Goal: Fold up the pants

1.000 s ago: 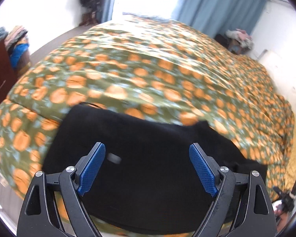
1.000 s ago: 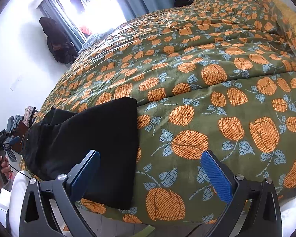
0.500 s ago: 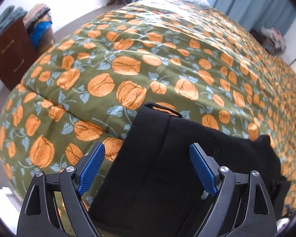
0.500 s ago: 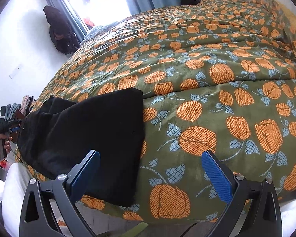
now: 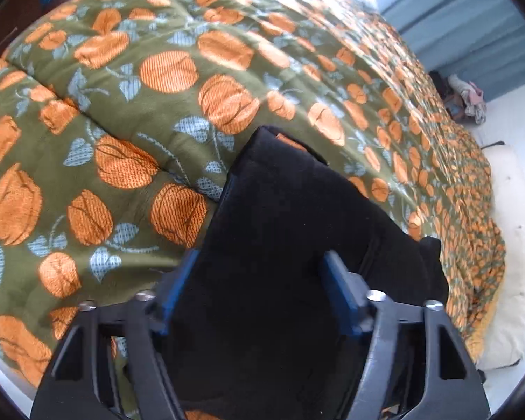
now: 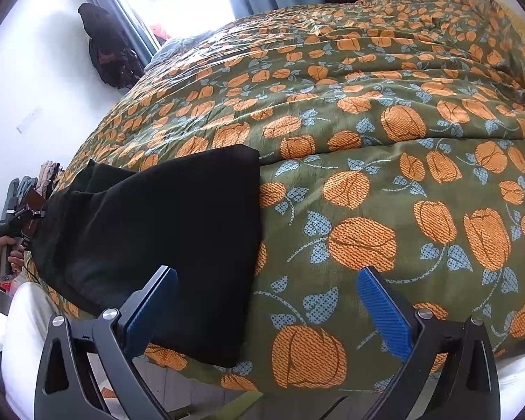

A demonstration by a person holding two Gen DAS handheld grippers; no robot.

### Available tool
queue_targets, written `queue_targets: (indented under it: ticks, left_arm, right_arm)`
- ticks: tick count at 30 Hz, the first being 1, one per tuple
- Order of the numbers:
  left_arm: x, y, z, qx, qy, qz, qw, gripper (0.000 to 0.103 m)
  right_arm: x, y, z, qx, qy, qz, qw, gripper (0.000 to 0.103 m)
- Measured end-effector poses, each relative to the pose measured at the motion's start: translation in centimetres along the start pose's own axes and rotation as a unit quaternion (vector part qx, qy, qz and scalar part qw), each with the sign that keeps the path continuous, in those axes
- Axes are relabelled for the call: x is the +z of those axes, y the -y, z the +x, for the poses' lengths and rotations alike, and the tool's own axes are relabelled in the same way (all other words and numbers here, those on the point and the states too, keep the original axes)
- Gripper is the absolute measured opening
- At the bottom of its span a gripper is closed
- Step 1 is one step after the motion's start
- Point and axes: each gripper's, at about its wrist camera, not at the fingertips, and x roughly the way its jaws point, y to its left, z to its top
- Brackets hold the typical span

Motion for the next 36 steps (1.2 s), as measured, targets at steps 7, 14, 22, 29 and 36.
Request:
queue_targets:
  ticks: [7, 14, 22, 29, 36]
  left_arm:
    - [-1.6, 2.9, -5.8, -0.055, 0.051, 0.003, 0.9972, 0.014]
    - [-5.7, 14.8, -9.8, -0.208, 0.053, 0.043, 0.9758, 0.011]
    - [-14.5, 32.1, -2.3, -0.322, -0.058, 0.139, 0.9349, 0.008]
    - [-21.4, 40.6, 9.8, -0.165, -0.132, 0.238, 0.9481, 0.018]
    - [-19.3, 37.4, -2.4, -0.215, 0.041, 0.253, 0.9423, 0.073]
  right_arm:
    - [0.2, 0.1, 0.1, 0.015, 0.003, 0.012, 1.000, 0.102]
    - [0.4, 0.2, -0.3, 0.040, 0.015, 0.024, 0.999, 0.102]
    - [1.0, 2.6, -1.8, 0.065, 0.053, 0.086, 0.993, 0.102]
    - [1.0, 5.4, -3.5, 0.072, 0.082, 0.145, 0.983, 0.102]
    - [1.0, 6.1, -4.8, 0.076, 0.103, 0.153, 0.980, 0.102]
